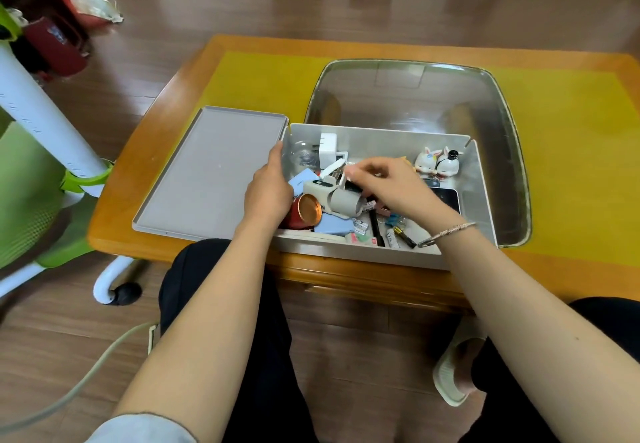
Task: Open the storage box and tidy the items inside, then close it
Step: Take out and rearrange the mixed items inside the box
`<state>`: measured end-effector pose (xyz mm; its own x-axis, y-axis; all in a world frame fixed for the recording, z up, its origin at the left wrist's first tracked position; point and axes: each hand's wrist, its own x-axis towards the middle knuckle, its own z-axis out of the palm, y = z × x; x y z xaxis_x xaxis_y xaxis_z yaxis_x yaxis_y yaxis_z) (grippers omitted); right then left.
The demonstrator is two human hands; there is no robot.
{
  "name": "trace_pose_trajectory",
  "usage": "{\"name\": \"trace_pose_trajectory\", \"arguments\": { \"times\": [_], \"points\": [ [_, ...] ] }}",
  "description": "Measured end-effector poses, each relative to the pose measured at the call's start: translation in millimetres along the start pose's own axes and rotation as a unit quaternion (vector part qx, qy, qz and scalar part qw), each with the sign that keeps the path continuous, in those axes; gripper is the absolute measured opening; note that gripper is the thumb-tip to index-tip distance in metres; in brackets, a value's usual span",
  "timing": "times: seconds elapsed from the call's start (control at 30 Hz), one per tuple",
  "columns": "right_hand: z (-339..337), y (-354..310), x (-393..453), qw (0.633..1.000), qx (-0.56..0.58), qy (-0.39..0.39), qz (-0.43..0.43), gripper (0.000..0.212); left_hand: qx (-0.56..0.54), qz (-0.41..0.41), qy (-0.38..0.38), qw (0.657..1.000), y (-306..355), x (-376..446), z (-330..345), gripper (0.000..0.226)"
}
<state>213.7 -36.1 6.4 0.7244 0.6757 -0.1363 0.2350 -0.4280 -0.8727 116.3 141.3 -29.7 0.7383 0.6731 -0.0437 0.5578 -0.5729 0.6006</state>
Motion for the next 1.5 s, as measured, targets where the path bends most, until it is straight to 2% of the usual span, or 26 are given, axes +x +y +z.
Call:
{"name": "trace_pose_trajectory", "arguments": {
  "times": [0.07,0.13,0.27,0.43,0.53,0.67,0.77,0.87,0.93,1.07,1.2,1.37,1.43,1.5],
  "points": [
    [-14,8,1,0.998,0.009,0.047,0.047,0.03,0.002,-0.004,-0.013,1.0,0,1,0,0.07],
    [-28,18,-1,0.993,-0.014,0.062,0.096,0.031,-0.01,-0.009,-0.03,0.999,1,2,-1,0.071],
    [-40,38,-11,0.971,-0.15,-0.03,0.184,0.021,-0.002,-0.02,-0.047,0.999,3,4,-2,0.08],
    [-30,45,-19,0.926,-0.269,-0.131,0.231,0.031,0.016,-0.023,-0.044,0.999,3,5,-1,0.082],
    [-20,41,-17,0.922,-0.275,-0.17,0.213,0.038,0.018,-0.023,-0.044,0.999,2,5,0,0.084],
    [-18,32,-16,0.969,-0.098,-0.147,0.173,0.018,0.018,-0.02,-0.043,0.999,0,7,1,0.084],
    [-15,25,-12,0.984,-0.015,-0.115,0.138,0.007,0.022,-0.023,-0.044,0.999,0,8,1,0.085],
    [-4,22,-4,0.99,-0.086,-0.02,0.112,0.02,0.019,-0.021,-0.046,0.999,-1,8,1,0.084],
    [2,21,1,0.991,-0.08,0.022,0.108,0.029,0.018,-0.018,-0.046,0.999,-1,8,1,0.084],
    [9,19,9,0.997,-0.017,-0.01,0.075,0.044,0.008,-0.02,-0.038,0.999,-2,8,1,0.082],
    [12,19,14,0.994,-0.061,-0.067,0.053,0.032,0.004,-0.019,-0.037,0.999,-3,8,1,0.082],
    [11,24,11,0.996,-0.075,-0.031,0.024,0.019,-0.01,-0.002,-0.037,0.999,-5,10,2,0.079],
    [6,29,8,0.997,-0.074,-0.016,0.025,0.024,-0.01,0.037,0.004,0.999,-6,7,3,0.069],
    [2,33,6,0.998,-0.062,-0.015,0.025,0.027,0.02,0.099,0.083,0.991,-6,3,3,0.049]
  ]
}}
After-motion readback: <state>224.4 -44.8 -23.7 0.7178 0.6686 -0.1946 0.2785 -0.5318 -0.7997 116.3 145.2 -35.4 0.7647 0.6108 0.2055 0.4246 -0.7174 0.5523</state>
